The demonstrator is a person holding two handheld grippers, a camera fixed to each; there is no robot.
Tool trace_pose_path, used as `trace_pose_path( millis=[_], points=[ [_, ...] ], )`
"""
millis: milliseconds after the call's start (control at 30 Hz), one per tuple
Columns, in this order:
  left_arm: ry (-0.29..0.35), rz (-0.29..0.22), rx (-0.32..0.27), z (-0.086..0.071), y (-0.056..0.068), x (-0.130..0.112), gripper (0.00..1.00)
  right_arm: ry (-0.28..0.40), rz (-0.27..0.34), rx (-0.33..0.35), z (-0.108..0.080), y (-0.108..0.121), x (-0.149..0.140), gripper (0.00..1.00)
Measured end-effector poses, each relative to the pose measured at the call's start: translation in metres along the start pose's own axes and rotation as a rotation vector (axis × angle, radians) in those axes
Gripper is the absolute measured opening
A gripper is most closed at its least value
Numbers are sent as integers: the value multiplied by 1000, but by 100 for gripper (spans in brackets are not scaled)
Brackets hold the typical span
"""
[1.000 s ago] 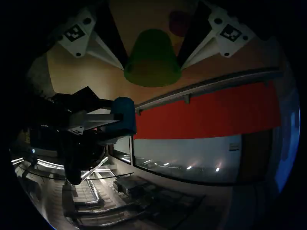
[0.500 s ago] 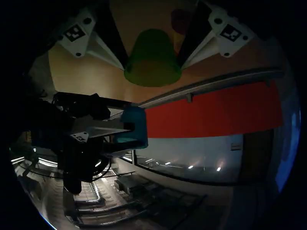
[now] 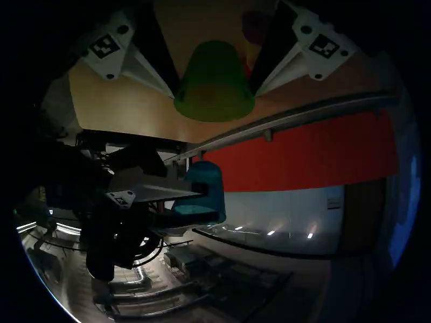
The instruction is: Pour water
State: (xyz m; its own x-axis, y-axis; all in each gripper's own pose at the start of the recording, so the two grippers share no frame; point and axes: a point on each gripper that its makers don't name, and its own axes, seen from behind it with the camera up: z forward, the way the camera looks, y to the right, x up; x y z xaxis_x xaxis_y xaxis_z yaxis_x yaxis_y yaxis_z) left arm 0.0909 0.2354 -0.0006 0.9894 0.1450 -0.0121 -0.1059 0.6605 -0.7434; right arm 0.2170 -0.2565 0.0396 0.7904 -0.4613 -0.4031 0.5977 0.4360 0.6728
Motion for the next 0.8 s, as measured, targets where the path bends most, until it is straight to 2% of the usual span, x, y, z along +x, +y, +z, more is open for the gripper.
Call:
trace_pose_path(
  millis=[800],
  points=[
    [7, -1, -15, 6, 4, 5, 85, 1, -267, -13, 20, 4, 22, 94]
  ],
)
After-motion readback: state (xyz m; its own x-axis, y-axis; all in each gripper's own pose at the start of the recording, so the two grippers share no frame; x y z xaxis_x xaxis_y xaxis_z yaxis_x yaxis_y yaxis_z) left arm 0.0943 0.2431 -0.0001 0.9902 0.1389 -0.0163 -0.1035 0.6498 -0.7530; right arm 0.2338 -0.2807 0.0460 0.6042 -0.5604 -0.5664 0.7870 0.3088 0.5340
